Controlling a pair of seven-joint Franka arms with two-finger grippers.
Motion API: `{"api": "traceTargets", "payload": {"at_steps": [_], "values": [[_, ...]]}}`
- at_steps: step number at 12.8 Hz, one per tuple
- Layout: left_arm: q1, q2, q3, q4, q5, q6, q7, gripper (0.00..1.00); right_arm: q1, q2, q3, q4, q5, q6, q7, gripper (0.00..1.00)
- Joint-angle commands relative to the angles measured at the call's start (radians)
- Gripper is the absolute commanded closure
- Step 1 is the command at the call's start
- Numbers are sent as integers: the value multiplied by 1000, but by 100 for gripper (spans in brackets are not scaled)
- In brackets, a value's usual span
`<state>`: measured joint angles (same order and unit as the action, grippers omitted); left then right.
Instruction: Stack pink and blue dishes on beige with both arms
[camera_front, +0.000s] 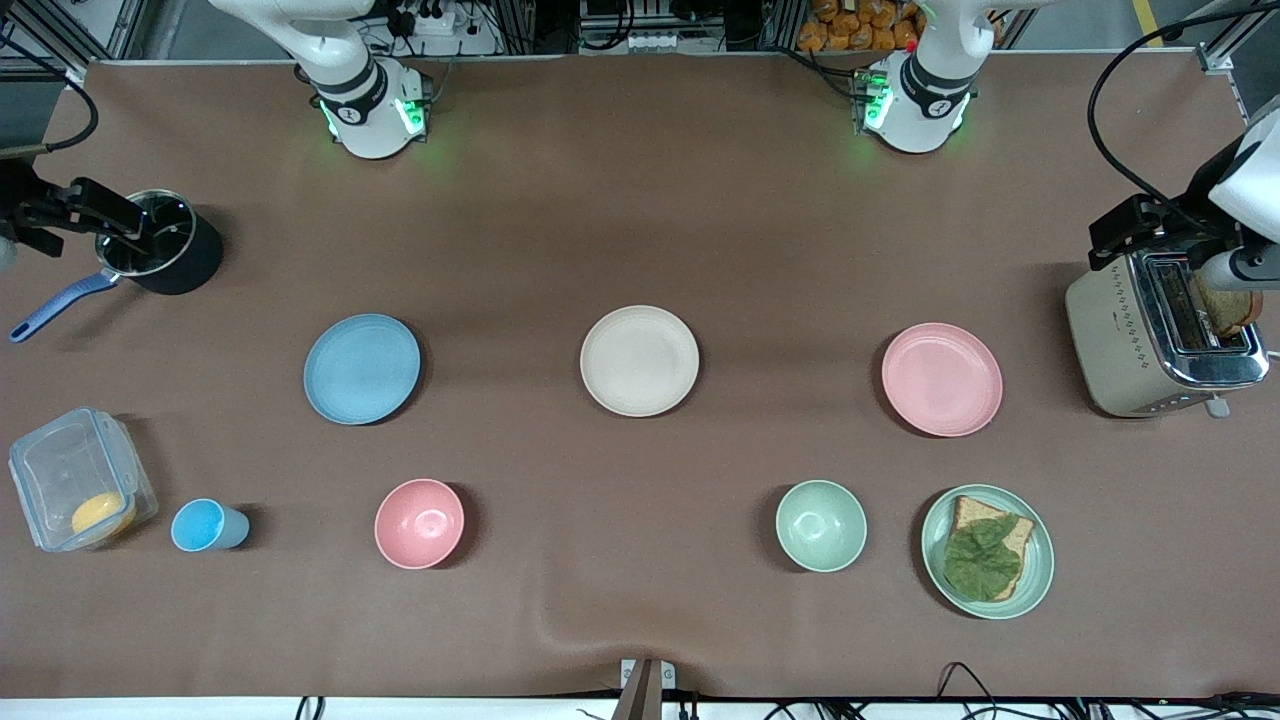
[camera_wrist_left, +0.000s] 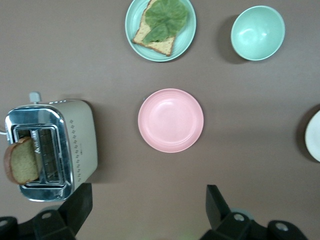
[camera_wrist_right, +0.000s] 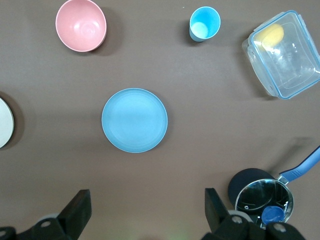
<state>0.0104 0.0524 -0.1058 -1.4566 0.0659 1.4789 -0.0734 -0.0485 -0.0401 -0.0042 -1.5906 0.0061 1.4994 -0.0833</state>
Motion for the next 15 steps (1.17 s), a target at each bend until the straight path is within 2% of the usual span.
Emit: {"api": "traceTargets", "payload": {"at_steps": [1,4,6,8,9,12,15], "values": [[6,-8,-3,12,31,-23,14,0,4,0,1,3,14,-2,10,0],[6,-9,0,13,37,-31,11,0,4,0,1,3,14,-2,10,0],[6,-6,-5,2,87,-31,12,0,4,2,0,3,14,-2,10,0],[9,0,-3,-63,89,-45,15,0,4,2,0,3,14,-2,10,0],[32,0,-3,-118,87,-4,14,0,4,3,1,1,14,-2,10,0],[184,-5,-9,-278,60,205,46,0,-2,11,0,-34,14,18,8,0],[213,12,-9,-410,51,369,26,0,-2,41,-2,-123,12,103,8,0]]}}
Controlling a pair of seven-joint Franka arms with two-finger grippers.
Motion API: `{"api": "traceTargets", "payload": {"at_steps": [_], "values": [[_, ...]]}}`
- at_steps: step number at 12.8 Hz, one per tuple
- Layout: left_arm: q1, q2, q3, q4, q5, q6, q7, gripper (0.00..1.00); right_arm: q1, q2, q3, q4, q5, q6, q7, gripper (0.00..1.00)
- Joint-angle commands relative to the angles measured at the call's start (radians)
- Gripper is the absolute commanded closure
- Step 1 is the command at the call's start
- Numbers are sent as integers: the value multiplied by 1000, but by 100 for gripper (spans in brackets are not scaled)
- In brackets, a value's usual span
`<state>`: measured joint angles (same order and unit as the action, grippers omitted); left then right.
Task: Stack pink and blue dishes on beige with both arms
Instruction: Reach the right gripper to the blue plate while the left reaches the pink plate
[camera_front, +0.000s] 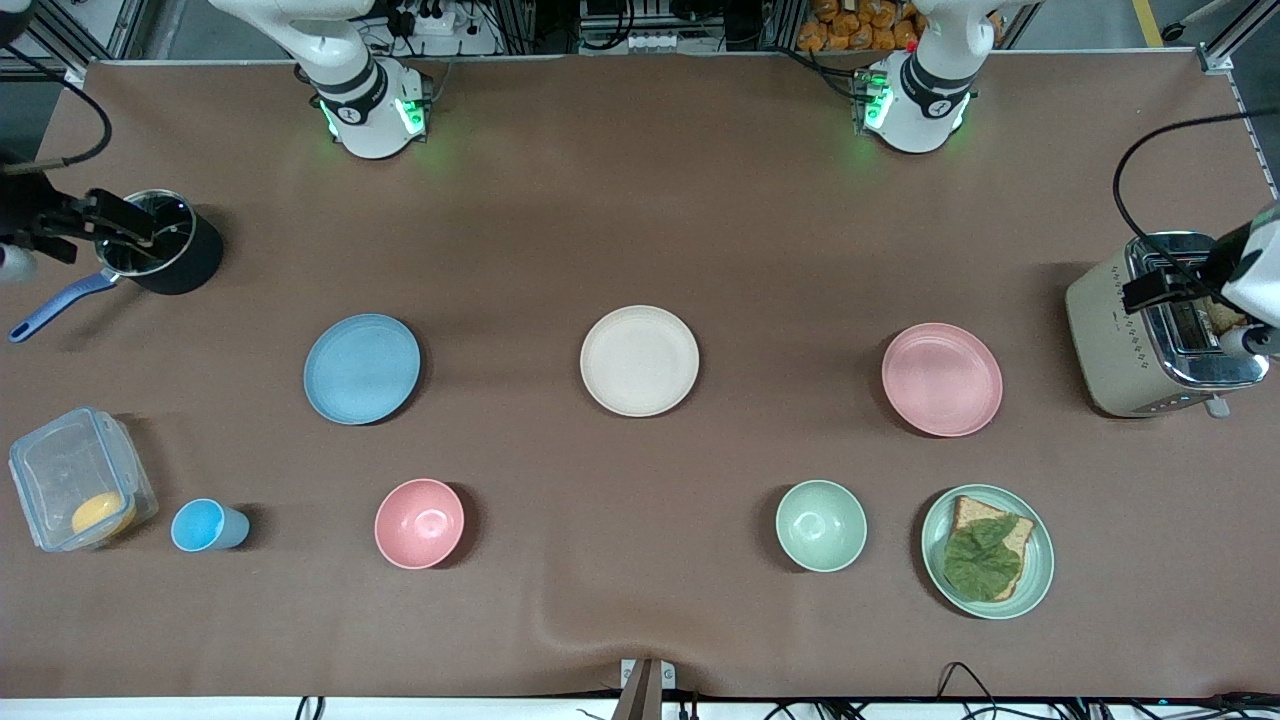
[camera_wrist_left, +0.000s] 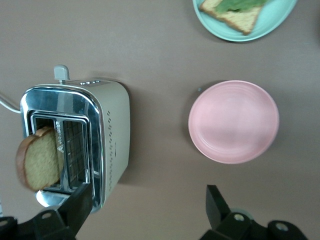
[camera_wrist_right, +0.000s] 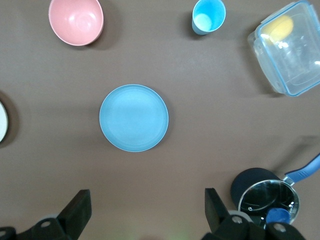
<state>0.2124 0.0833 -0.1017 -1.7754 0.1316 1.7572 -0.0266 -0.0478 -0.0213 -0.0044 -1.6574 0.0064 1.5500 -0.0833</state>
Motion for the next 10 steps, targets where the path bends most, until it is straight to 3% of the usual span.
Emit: {"api": "traceTargets", "payload": {"at_steps": [1,5,7,10], "values": [[19,7,-13,-114,-59,119,-36,0,-1,50,-2,-73,12,76,8,0],[87,149,-13,-147,-326,171,-21,0,-21,216,-2,-84,12,140,20,0],[82,203,-16,-166,-339,241,-15,0,-38,303,-2,-128,12,214,20,0],[65,265,-21,-274,-334,468,-4,0,-40,327,0,-310,14,462,20,0]]}}
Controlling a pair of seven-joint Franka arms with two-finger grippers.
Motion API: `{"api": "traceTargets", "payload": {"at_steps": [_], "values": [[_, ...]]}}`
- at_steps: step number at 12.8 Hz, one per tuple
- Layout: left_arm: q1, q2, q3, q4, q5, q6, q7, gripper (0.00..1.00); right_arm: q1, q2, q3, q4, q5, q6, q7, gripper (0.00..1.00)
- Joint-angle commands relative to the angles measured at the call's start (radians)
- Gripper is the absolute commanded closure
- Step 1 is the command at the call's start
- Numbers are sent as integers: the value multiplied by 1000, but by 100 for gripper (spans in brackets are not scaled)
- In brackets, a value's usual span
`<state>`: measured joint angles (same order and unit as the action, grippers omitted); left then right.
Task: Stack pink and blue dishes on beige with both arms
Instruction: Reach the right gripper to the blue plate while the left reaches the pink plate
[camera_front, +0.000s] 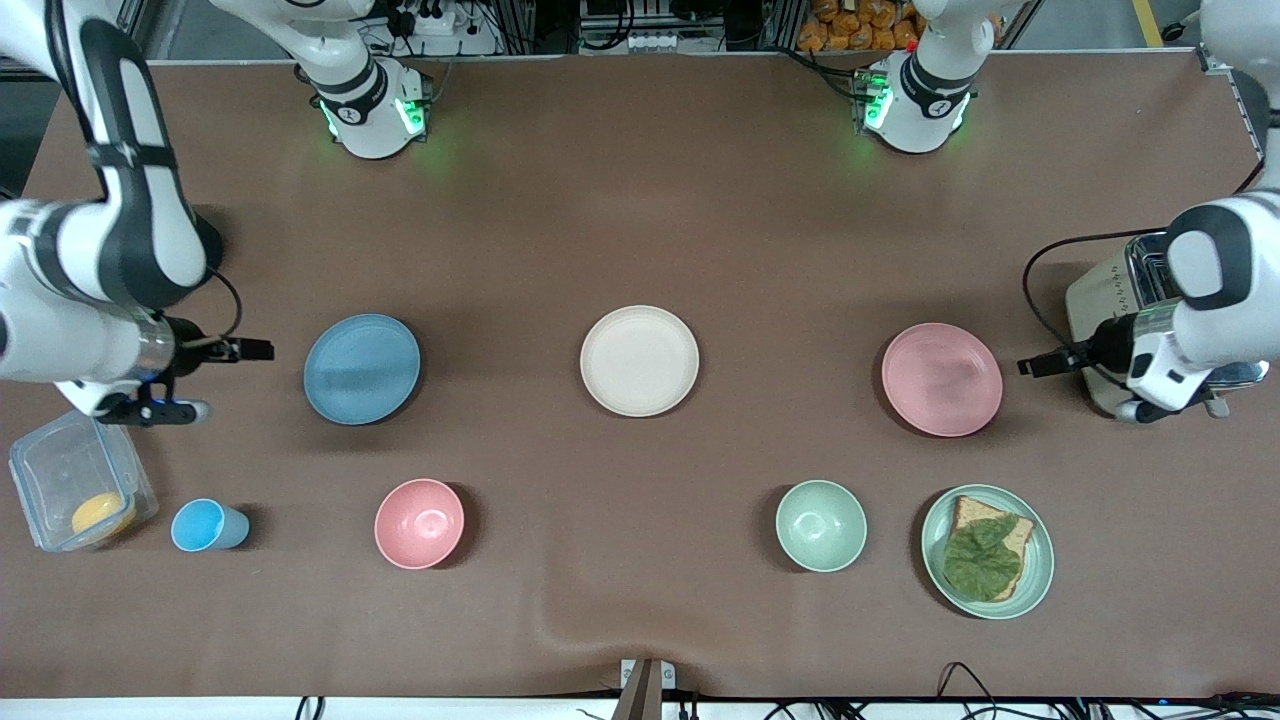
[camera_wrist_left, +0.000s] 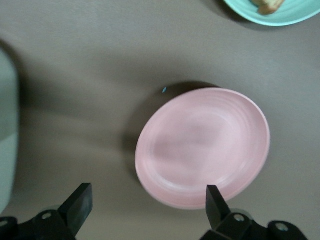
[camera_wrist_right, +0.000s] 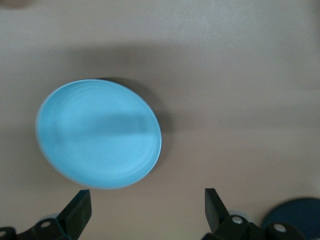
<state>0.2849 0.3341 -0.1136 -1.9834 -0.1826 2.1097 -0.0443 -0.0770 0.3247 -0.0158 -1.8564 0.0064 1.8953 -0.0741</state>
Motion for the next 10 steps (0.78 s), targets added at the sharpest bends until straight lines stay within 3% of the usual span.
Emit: {"api": "traceTargets", "payload": {"at_steps": [1,4,7,9,10], "values": [[-7,40,-11,-96,-18,183,23,0,-6,-9,11,-166,14,202,13,0],[-9,106,-12,-139,-18,321,26,0,-9,71,11,-195,17,329,14,0],[-15,117,-15,-149,-20,345,31,3,-6,131,11,-195,93,385,11,0],[-15,129,-15,-147,-20,346,31,11,-4,163,11,-196,93,429,10,0],[-15,131,-15,-149,-20,346,29,24,-6,171,11,-196,93,439,4,0]]}}
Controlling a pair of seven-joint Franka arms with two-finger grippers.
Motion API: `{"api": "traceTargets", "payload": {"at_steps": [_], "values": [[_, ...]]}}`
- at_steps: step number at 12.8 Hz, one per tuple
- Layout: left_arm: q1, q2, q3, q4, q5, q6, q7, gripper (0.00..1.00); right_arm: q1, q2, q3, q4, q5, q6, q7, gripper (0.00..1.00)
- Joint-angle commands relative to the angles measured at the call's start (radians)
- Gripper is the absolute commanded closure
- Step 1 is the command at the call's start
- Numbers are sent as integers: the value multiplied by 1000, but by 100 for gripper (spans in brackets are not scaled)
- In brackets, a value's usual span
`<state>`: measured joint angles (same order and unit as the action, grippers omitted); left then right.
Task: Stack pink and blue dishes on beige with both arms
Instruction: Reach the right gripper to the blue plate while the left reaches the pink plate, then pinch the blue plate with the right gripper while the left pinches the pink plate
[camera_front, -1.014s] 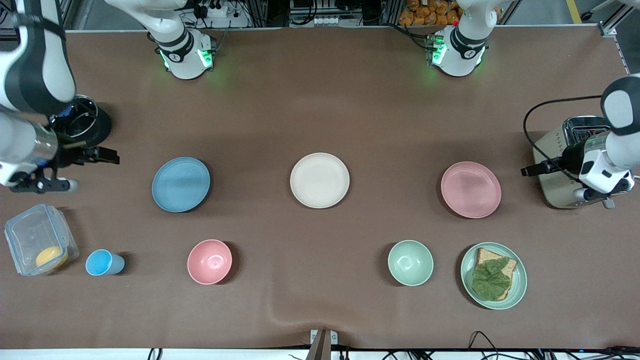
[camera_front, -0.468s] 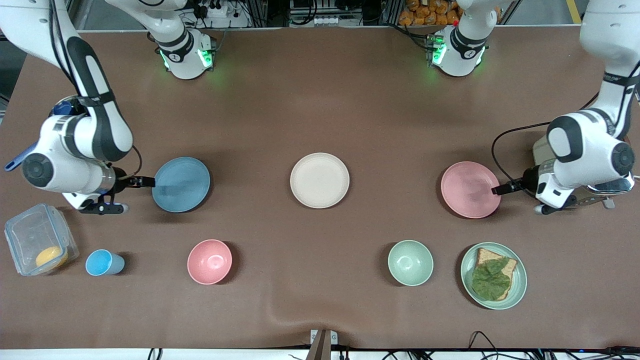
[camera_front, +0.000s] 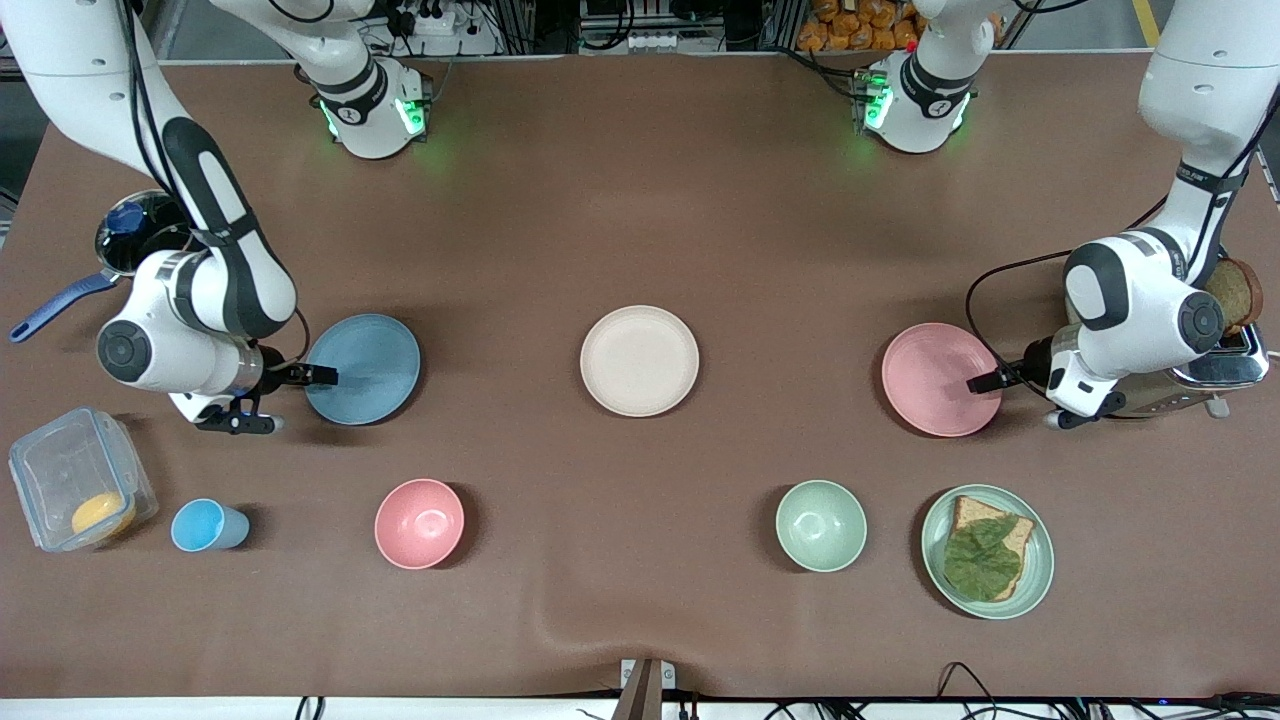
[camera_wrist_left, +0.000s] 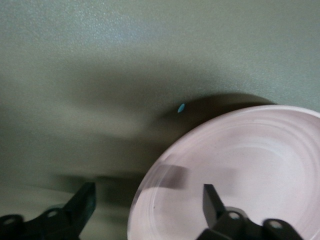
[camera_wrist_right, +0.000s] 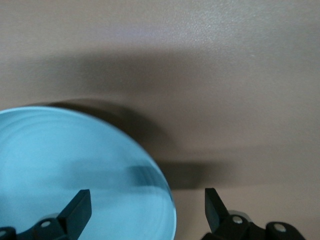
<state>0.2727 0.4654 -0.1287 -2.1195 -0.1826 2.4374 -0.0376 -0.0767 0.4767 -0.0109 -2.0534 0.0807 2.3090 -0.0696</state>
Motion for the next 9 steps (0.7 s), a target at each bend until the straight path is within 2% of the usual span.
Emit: {"api": "traceTargets", "payload": {"at_steps": [1,2,3,4,5,9], "values": [[-3,-1,0,-11,-20,18,22,40,-8,23,6,1,19,32,-6,0],[-3,-2,0,-11,-20,18,22,57,-9,28,6,2,19,38,-7,26],[-3,-2,0,-11,-20,17,24,76,-9,31,6,2,19,41,-7,71],[0,-5,0,-11,-20,17,24,95,-11,33,8,1,22,43,-7,99],[3,-10,-2,-10,-20,15,22,100,-11,31,9,1,30,43,-7,100],[3,-56,-23,4,-21,-11,24,100,-5,23,9,2,33,40,-7,100]]}}
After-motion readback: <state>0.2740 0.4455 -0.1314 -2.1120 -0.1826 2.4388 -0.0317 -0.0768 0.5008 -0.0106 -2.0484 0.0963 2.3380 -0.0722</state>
